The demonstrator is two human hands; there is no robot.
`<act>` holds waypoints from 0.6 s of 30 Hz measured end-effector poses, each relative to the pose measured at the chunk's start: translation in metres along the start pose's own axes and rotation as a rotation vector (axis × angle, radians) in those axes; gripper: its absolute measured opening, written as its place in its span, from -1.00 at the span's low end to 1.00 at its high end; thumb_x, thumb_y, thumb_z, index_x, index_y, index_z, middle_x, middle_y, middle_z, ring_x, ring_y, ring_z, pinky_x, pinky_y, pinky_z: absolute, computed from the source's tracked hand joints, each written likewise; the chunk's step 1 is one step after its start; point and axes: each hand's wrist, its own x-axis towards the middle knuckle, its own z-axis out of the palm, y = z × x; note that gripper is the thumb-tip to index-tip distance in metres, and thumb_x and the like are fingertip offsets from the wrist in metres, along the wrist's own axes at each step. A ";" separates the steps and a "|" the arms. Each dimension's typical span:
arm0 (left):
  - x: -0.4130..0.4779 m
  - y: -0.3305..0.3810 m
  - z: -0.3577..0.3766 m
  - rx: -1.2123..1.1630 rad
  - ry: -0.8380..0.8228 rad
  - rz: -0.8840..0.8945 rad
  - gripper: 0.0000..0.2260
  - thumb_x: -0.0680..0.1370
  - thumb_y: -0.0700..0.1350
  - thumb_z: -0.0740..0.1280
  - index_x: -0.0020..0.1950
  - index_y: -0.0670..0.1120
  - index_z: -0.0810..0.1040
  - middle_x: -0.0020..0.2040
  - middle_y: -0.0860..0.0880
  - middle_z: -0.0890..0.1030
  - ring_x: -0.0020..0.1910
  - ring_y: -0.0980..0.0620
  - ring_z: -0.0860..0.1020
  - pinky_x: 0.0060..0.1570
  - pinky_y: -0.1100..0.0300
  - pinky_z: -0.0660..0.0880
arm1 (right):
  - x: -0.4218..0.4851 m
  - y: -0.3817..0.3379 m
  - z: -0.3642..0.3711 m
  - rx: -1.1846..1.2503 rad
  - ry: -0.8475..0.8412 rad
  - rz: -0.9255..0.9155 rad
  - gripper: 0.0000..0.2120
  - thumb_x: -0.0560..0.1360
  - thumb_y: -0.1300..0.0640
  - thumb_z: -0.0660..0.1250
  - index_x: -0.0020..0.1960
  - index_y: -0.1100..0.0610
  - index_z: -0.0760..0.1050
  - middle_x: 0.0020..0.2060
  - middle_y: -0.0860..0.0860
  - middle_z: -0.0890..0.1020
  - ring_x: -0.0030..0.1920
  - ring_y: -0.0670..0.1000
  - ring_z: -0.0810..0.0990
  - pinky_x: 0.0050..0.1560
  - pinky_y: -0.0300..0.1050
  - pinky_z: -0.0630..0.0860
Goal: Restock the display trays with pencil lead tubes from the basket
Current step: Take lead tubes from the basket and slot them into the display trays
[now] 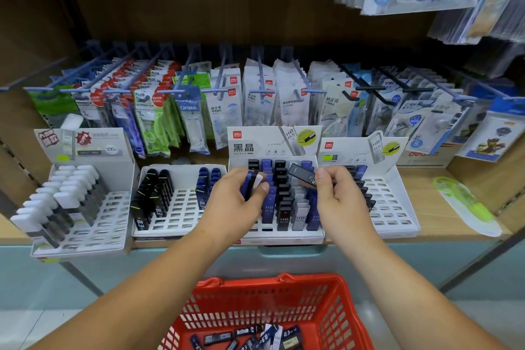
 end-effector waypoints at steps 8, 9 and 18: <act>-0.009 0.001 -0.005 -0.093 0.007 -0.112 -0.96 0.62 -0.10 0.42 0.05 -0.01 0.66 -0.29 -0.07 0.63 -0.43 0.12 0.50 -0.37 0.28 0.47 | -0.002 -0.010 0.006 -0.034 -0.016 -0.112 -0.82 0.69 -0.03 0.18 0.00 0.02 0.46 -0.26 -0.07 0.52 -0.20 -0.04 0.49 -0.11 -0.08 0.42; -0.010 0.002 -0.006 -0.107 0.001 -0.129 -0.96 0.61 -0.10 0.42 0.05 -0.01 0.66 -0.32 -0.03 0.61 -0.44 0.15 0.49 -0.38 0.27 0.47 | -0.002 -0.009 0.007 -0.042 -0.025 -0.126 -0.82 0.68 -0.03 0.18 0.00 0.02 0.46 -0.27 -0.07 0.51 -0.19 -0.02 0.48 -0.11 -0.06 0.41; -0.020 0.025 -0.022 -0.469 -0.130 -0.295 -0.74 0.69 -0.07 0.30 -0.03 -0.25 0.61 -0.23 -0.17 0.66 -0.32 -0.05 0.61 -0.19 -0.04 0.63 | -0.011 -0.028 0.006 0.114 0.022 -0.156 -0.85 0.63 0.04 0.34 -0.12 0.01 0.52 -0.27 -0.09 0.67 -0.22 -0.08 0.65 -0.10 -0.13 0.55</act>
